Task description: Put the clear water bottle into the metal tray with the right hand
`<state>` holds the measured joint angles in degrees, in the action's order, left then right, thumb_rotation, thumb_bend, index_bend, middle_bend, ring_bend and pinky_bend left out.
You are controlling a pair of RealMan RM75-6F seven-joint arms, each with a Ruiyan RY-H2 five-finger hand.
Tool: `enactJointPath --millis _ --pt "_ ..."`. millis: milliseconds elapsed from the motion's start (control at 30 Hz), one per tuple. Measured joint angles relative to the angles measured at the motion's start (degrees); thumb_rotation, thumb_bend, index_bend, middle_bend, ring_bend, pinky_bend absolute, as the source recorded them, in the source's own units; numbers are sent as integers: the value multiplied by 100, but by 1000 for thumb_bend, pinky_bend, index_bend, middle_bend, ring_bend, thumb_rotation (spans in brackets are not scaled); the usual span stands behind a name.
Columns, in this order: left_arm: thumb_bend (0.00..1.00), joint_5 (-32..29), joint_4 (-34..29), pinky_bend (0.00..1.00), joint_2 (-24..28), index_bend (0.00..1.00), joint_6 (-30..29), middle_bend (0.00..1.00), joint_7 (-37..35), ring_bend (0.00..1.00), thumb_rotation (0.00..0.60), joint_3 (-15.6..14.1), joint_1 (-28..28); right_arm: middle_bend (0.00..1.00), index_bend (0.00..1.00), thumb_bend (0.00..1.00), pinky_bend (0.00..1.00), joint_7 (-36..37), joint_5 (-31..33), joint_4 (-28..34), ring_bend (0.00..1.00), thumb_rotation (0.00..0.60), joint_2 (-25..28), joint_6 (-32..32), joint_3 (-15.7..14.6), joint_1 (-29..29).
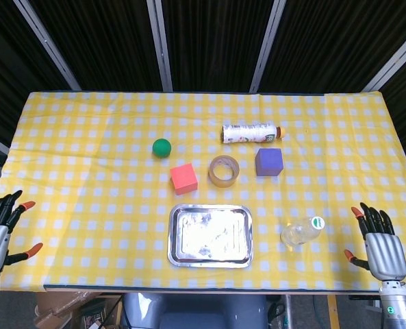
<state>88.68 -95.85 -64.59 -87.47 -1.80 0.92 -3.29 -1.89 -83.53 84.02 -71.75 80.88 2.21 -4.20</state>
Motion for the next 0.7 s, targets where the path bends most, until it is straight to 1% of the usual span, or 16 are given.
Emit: enactJointPath --millis 167,467,567,700 --pt "151 53 -9 0 14 188 -141 21 -6 0 600 2 54 21 110 264 0 116 15 26 0 600 33 -140 -26 -42" --pt "151 77 -30 0 76 188 -257 22 -109 0 600 3 126 21 110 264 0 533 45 350 0 600 241 -468 -96 -125" --pt "151 85 -37 0 100 188 -272 22 -149 0 600 1 138 21 110 264 0 872 41 508 0 600 340 -603 -127 -157" --pt "151 86 -38 0 90 188 -213 21 -105 0 600 -6 117 20 110 264 0 1532 -3 775 0 600 532 -944 -199 -263"
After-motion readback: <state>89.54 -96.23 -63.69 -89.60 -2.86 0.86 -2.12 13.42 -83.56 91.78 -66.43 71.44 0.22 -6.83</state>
